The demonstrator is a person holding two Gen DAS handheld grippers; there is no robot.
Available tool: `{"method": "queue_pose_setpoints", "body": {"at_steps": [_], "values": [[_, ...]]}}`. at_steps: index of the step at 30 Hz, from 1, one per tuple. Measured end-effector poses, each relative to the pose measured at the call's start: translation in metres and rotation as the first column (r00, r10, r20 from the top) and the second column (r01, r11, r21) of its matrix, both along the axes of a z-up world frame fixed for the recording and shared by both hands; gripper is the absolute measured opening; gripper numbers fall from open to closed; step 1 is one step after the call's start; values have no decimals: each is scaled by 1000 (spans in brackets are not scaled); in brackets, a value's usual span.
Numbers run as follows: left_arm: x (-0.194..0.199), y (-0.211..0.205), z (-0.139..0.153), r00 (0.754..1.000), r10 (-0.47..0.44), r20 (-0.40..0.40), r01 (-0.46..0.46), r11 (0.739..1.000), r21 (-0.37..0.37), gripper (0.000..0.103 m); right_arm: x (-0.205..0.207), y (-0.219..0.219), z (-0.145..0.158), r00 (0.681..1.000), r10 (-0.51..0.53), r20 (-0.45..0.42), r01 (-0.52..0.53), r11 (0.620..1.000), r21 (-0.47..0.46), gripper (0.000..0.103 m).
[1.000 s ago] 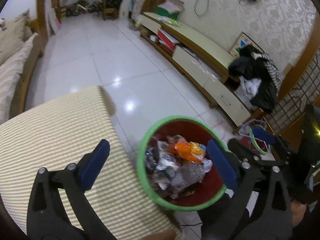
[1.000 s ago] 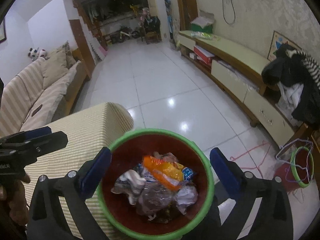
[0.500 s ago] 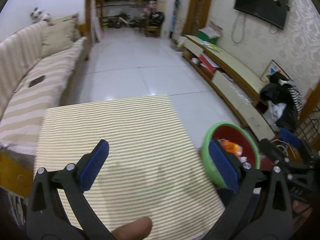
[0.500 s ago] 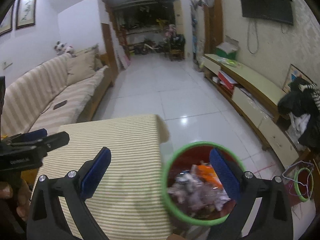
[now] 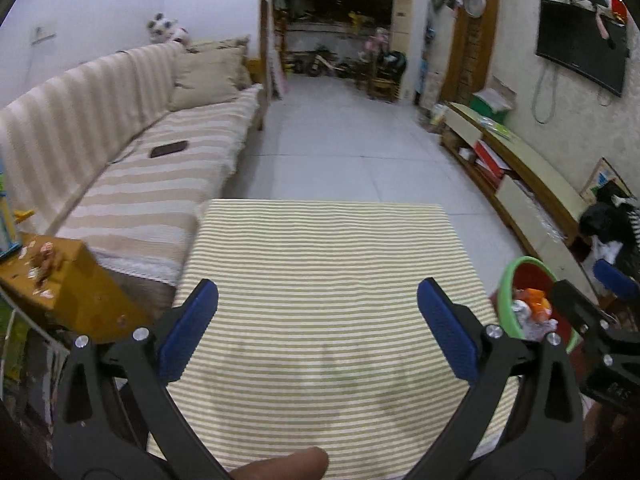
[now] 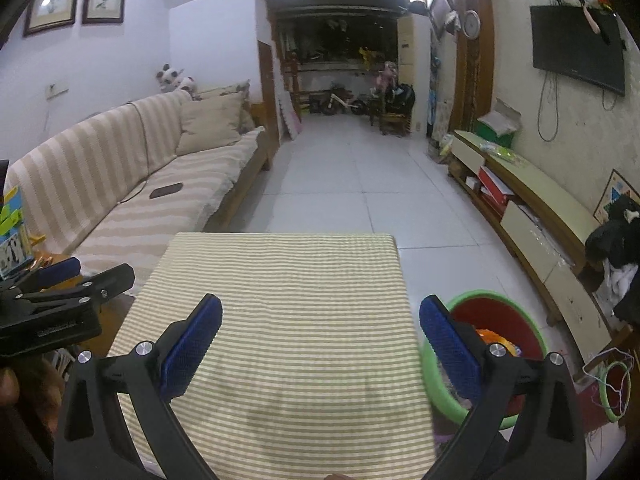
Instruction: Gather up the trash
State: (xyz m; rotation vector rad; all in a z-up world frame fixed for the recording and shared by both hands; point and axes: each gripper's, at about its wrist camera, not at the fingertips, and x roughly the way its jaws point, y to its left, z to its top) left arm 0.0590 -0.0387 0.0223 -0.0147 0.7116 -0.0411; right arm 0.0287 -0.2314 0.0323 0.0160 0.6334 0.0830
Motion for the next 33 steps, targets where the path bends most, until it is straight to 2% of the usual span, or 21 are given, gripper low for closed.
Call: {"method": "queue_pose_setpoints", "body": {"at_steps": [4, 10, 21, 33], "values": [[-5, 15, -5, 1000, 26, -4, -26, 999, 42, 98, -3, 22, -2, 1000, 0, 13, 1, 999, -40, 96], [-12, 38, -10, 999, 27, -30, -26, 1000, 13, 98, -6, 32, -8, 1000, -11, -1, 11, 1000, -19, 96], [-22, 43, -14, 1000, 18, -21, -18, 1000, 2, 98, -10, 41, -15, 1000, -17, -26, 17, 1000, -10, 96], [-25, 39, -15, 1000, 12, -18, -12, 1000, 14, 98, -14, 32, -16, 999, -24, -32, 24, 1000, 5, 96]]}}
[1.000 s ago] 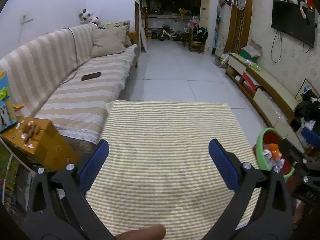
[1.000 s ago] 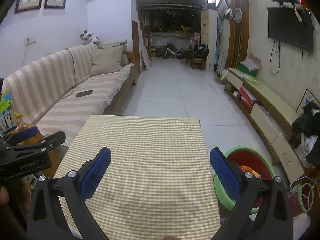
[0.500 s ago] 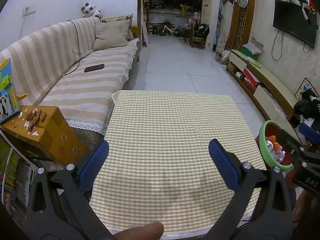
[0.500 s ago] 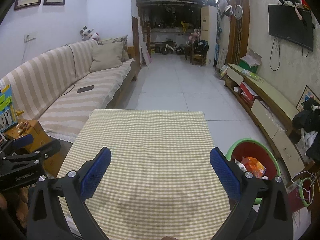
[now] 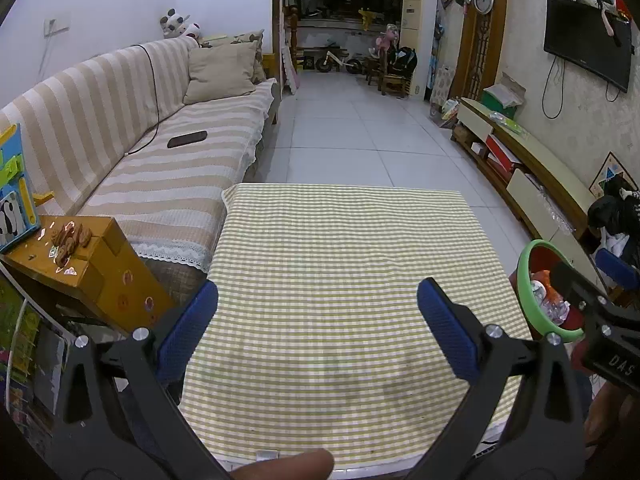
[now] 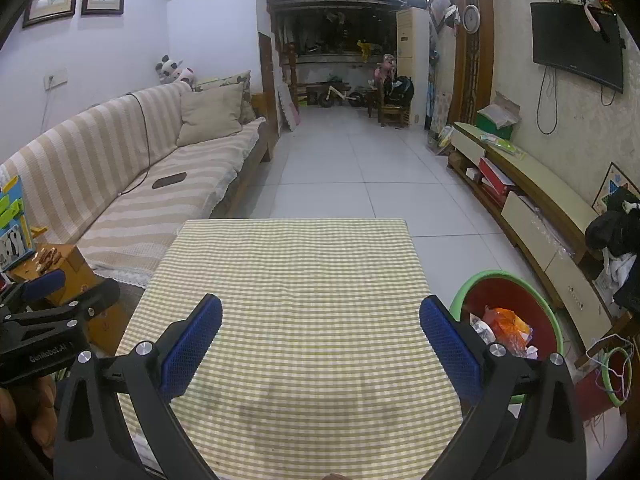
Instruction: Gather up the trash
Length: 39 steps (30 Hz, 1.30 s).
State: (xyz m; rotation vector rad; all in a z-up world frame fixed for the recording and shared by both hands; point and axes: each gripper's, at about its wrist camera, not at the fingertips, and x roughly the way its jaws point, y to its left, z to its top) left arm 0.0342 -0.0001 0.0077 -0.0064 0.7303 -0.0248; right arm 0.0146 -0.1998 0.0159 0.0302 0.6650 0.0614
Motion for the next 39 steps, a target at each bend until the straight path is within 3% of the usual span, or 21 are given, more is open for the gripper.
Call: {"method": "queue_pose_setpoints", "body": {"at_steps": [39], "values": [[2, 1, 3, 1000, 4, 2, -4, 1000, -7, 98, 0, 0, -1, 1000, -1, -2, 1, 1000, 1, 96]]}}
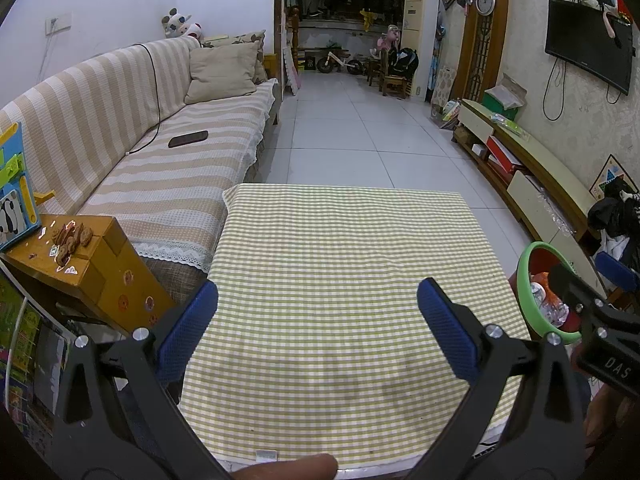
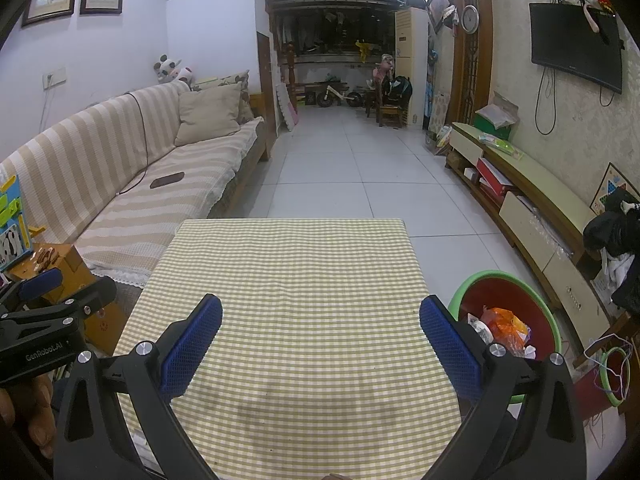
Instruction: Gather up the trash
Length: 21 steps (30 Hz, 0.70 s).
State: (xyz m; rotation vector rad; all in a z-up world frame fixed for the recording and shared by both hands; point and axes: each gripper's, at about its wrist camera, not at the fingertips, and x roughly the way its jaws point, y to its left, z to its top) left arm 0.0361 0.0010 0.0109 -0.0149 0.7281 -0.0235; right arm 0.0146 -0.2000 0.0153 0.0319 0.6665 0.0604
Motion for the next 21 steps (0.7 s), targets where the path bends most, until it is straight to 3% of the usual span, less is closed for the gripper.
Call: {"method": "queue_pose_setpoints", "body": {"at_steps": [21], "values": [[-1, -1, 0, 1000, 1, 0, -1, 1000, 2, 98, 0, -2, 0, 1000, 1, -1, -1, 1000, -1, 96]]}}
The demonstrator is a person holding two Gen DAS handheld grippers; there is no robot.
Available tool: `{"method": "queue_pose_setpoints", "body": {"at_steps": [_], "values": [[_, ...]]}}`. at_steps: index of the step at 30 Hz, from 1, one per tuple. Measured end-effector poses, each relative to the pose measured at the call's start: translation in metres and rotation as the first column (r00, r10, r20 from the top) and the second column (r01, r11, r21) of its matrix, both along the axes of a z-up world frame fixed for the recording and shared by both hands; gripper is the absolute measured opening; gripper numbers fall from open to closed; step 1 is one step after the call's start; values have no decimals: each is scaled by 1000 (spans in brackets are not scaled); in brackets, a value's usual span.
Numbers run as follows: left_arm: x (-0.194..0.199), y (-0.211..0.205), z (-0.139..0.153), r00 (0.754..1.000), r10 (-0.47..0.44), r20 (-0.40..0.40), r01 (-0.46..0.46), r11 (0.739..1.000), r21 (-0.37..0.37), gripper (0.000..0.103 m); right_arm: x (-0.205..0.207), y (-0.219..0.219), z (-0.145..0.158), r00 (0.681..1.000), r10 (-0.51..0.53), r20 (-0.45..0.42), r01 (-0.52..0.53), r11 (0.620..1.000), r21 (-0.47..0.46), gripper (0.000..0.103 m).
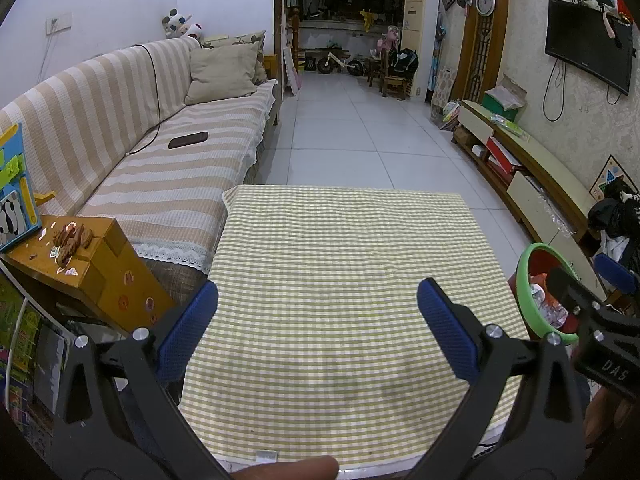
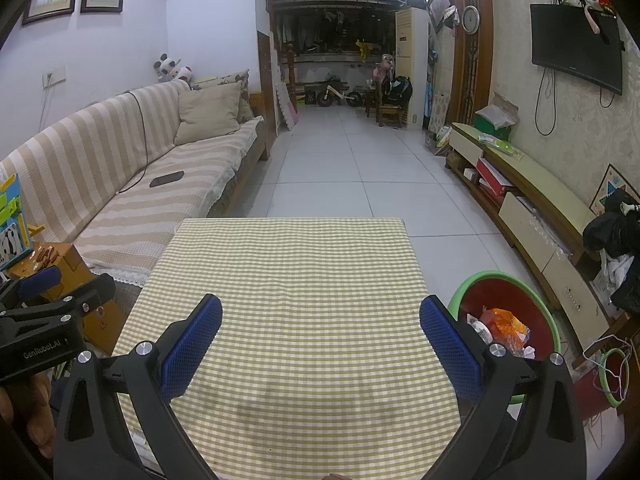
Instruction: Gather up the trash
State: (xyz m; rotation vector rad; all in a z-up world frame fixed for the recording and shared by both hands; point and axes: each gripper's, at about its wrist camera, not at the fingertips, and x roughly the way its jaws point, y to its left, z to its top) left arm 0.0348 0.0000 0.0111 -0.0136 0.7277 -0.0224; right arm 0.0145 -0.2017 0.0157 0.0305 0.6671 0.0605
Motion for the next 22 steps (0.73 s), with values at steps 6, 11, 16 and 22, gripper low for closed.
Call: {"method": "queue_pose_setpoints", "body": {"at_steps": [6, 11, 16, 22], "values": [[0, 0, 0, 1000, -1, 1, 1, 1000, 0, 98, 0, 0, 0, 1000, 0, 0, 0, 1000, -1, 96], [-3, 0, 2, 1000, 0, 24, 0, 1000, 0, 98, 0, 1, 0, 1000, 0, 0, 0, 1000, -1, 96], [-1, -3, 6, 1000, 7, 23, -7, 1000, -8, 98, 0, 1, 1, 1000, 1, 0, -1, 1000, -1, 96], [-3, -5, 5, 1000, 20, 18, -20, 1000, -1, 98, 1, 1, 1, 1000, 0, -1, 0, 1000, 0, 96]]}}
